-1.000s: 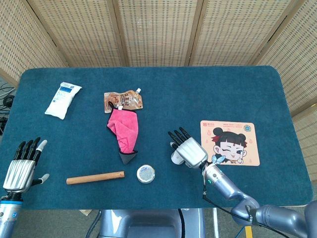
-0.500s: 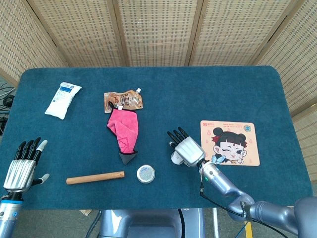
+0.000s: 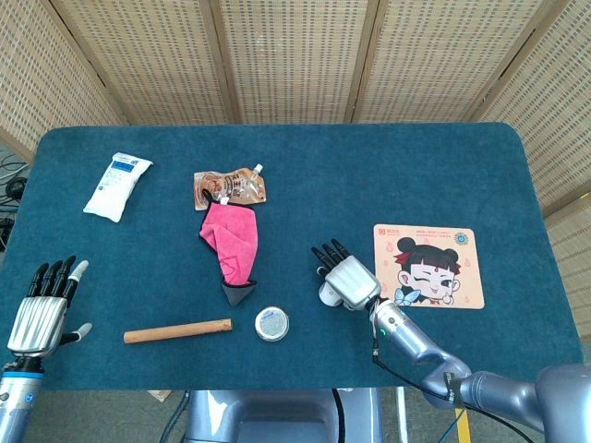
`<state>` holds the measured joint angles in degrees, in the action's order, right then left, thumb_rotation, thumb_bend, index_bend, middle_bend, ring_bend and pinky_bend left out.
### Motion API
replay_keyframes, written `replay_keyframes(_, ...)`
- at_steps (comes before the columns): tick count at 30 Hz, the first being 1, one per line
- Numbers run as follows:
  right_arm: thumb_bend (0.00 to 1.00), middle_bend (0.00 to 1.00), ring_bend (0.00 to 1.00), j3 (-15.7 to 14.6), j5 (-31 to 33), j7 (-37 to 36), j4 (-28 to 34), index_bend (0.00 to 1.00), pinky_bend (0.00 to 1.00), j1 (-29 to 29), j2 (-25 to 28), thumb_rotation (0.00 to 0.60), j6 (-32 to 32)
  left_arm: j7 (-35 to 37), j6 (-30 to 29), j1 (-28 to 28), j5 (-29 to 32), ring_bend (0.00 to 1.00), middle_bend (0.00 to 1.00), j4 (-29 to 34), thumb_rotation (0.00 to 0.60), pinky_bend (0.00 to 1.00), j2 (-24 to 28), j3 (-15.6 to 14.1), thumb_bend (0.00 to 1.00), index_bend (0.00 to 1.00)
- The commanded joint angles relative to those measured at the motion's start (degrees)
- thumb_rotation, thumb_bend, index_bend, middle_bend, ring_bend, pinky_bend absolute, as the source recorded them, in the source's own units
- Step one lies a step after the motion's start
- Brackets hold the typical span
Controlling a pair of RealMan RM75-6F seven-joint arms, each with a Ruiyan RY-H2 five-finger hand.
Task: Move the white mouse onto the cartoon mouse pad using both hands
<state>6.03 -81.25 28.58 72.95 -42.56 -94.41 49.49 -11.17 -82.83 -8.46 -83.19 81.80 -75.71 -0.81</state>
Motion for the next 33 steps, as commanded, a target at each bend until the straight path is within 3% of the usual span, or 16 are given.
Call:
replay_keyframes(1,0.0,0.02,0.0,0.1,0.0,-0.4,-0.4,0.31,0.0,-0.3,-0.2,0.6,0.1,0.1,0.0,0.0,0.0,0.0,0.0,0.0,0.6,0.0,0.0,0.1,0.09,0.05)
replay_keyframes(12,0.0,0.04,0.0,-0.5,-0.5,-1.5,-1.6,0.42,0.0,-1.0,-1.3,0.6,1.0,0.6,0.6,0.3,0.1,0.0,0.0,0.0,0.6,0.0,0.2,0.7,0.09,0.05)
replay_keyframes(22,0.0,0.05,0.0,-1.0,-0.7,-2.0,-1.9,0.43,0.0,-1.2,-2.1,0.6,1.6,0.8,1.1,0.4,0.1,0.0,0.0,-0.1,0.6,0.0,0.1,1.0,0.09,0.05)
replay_keyframes(33,0.0,0.1,0.0,-1.1,-2.4,-1.8,-1.7,0.59,0.0,-1.6,-1.7,0.6,3.9,0.9,1.4,0.5,0.0,0.0,0.0,0.1,0.6,0.0,0.2,1.3,0.09,0.05)
